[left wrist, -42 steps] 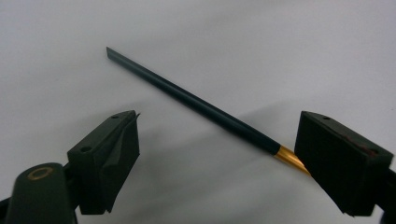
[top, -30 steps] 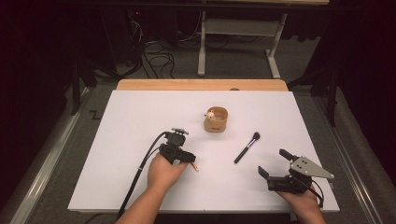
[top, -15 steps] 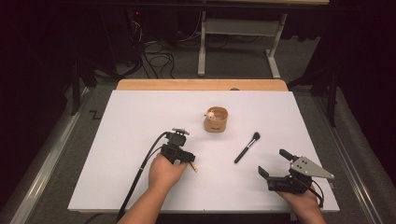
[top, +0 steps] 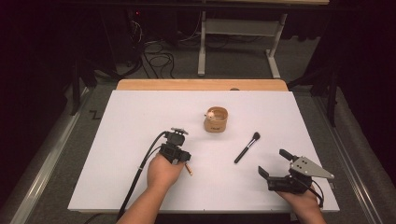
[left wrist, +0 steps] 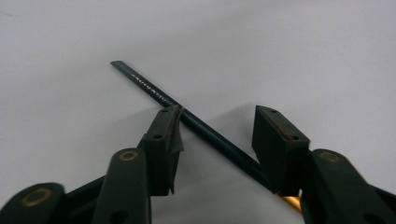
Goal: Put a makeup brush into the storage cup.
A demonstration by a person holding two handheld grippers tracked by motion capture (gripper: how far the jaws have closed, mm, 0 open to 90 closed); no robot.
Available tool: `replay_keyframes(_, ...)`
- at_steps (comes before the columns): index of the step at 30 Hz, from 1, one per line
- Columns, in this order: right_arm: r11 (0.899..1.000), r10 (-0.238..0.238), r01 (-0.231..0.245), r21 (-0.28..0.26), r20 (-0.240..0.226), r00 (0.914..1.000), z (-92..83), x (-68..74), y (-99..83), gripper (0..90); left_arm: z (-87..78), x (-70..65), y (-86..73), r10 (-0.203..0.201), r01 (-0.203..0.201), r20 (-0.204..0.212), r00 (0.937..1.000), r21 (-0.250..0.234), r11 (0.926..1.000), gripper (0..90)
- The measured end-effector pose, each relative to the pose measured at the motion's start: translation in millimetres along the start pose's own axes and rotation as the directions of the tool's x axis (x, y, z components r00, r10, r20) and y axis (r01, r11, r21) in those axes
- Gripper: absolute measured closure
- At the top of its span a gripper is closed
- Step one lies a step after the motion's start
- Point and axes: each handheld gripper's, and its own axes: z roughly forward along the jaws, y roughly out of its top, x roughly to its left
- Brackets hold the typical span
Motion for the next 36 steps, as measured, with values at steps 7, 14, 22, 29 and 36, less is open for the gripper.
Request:
replay_keyframes(7, 1.0, 0.003, -0.003, 0.0, -0.004, 1.0, 0.3, 0.0, -0.2, 0.4, -0.8, 0.0, 0.1, 0.015, -0.015, 0.0, 0.9999, 0.005, 0.9999, 62.1)
replay_keyframes(14, 1.0, 0.003, -0.003, 0.001, -0.003, 1.0, 0.3, -0.2, -0.2, 0.4, -1.3, 0.2, 0.2, 0.03, -0.03, 0.008, 0.9995, 0.007, 0.9995, 69.2)
replay_keyframes(22, 1.0, 0.002, -0.002, 0.003, -0.003, 1.0, 0.4, -0.1, -0.3, 0.4, -1.7, 1.9, 0.4, 0.04, -0.04, 0.018, 0.9991, 0.013, 0.9991, 76.0)
replay_keyframes(29, 1.0, 0.002, -0.002, 0.002, -0.002, 1.0, 0.3, -0.5, -0.3, 0.4, -2.1, 2.4, 0.6, 0.04, -0.041, 0.024, 0.9989, 0.02, 0.999, 76.2)
replay_keyframes(36, 1.0, 0.005, -0.005, 0.001, -0.002, 1.0, 0.2, -0.5, -0.2, 0.3, -2.4, 3.0, 0.7, 0.039, -0.04, 0.035, 0.9986, 0.026, 0.9988, 74.8)
